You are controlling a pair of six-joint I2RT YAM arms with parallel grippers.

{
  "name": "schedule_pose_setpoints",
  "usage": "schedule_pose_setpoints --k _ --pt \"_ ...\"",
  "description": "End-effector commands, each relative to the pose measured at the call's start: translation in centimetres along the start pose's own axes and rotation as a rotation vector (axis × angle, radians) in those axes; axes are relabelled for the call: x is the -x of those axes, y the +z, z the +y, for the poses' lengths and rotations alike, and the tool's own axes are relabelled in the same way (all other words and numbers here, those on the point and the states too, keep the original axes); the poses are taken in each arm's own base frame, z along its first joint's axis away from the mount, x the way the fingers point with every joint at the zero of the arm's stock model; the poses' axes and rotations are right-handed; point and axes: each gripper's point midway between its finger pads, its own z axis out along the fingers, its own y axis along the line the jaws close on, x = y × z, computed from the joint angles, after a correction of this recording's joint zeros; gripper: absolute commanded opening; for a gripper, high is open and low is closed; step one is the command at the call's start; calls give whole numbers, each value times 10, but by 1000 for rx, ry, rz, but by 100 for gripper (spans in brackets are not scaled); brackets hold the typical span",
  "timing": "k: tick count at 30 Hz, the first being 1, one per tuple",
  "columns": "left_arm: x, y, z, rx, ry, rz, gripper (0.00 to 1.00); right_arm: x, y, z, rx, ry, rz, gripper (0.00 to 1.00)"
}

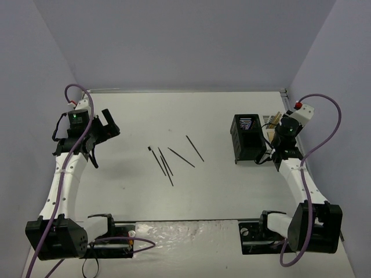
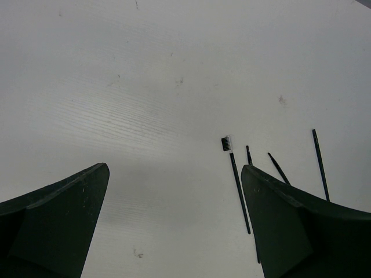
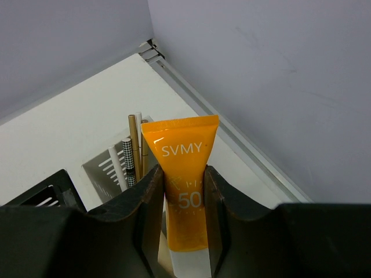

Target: Organize the makeup

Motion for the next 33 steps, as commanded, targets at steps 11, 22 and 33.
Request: schedule_pose_setpoints --k 11,22,33 --pt "27 -9 -8 -28 -1 -89 97 7 12 19 129 53 -146 35" --pt "27 -10 -9 -31 -2 -91 97 27 -21 53 332 32 -70 69" --pt "27 -9 -6 -16 0 -90 97 -15 -113 227 764 -301 322 67"
